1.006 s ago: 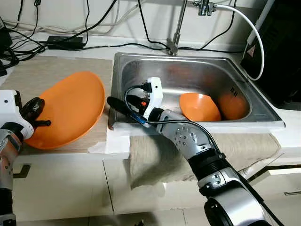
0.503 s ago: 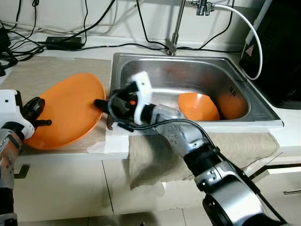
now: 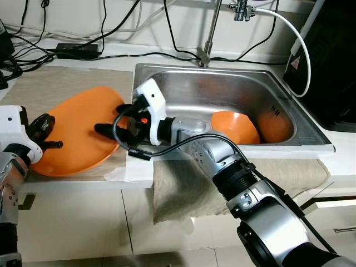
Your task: Kitchen organization
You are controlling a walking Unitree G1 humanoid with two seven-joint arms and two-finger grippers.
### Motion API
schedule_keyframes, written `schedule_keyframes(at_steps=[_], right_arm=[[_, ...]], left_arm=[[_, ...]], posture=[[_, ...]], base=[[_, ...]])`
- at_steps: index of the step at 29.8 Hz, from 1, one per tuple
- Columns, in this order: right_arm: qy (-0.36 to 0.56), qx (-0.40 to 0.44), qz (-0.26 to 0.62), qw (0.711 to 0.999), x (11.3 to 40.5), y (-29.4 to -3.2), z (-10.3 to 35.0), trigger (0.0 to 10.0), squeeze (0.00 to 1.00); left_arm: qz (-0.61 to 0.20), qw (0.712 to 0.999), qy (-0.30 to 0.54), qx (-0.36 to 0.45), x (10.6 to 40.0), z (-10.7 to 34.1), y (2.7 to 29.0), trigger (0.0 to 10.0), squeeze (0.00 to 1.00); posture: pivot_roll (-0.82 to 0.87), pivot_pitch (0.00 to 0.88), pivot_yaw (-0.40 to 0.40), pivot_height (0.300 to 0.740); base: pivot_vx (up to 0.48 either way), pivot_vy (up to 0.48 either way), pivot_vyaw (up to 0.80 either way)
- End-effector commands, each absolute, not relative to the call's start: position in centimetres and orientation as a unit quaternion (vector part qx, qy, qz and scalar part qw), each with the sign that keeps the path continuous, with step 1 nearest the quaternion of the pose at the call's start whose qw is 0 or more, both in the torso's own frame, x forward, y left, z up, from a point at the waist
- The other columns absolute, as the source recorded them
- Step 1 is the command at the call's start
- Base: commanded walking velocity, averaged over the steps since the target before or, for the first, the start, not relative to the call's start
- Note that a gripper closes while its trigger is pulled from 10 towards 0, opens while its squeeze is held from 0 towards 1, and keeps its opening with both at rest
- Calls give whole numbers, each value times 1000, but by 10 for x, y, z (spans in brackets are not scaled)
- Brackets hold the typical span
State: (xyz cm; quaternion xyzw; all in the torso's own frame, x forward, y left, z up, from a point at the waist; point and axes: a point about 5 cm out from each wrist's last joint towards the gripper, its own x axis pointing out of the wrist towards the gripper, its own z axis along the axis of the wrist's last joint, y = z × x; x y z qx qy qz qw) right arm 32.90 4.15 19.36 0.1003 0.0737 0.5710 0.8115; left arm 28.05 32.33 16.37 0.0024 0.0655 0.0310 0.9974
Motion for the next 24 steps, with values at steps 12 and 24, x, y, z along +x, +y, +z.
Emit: schedule_keyframes(at_steps=[12,24], right_arm=[[84,165,538,822,335,49,204,10000,0],[109,191,539,813,332,60,202,10000,0]], left_arm=[[34,988,148,-24,274,127,321,10000,0],[33,988,148,-26,273,126,319,10000,0]], posture=[[154,4,-109,740],[163,9,-115,740]], base=[[0,0,0],[0,0,0]])
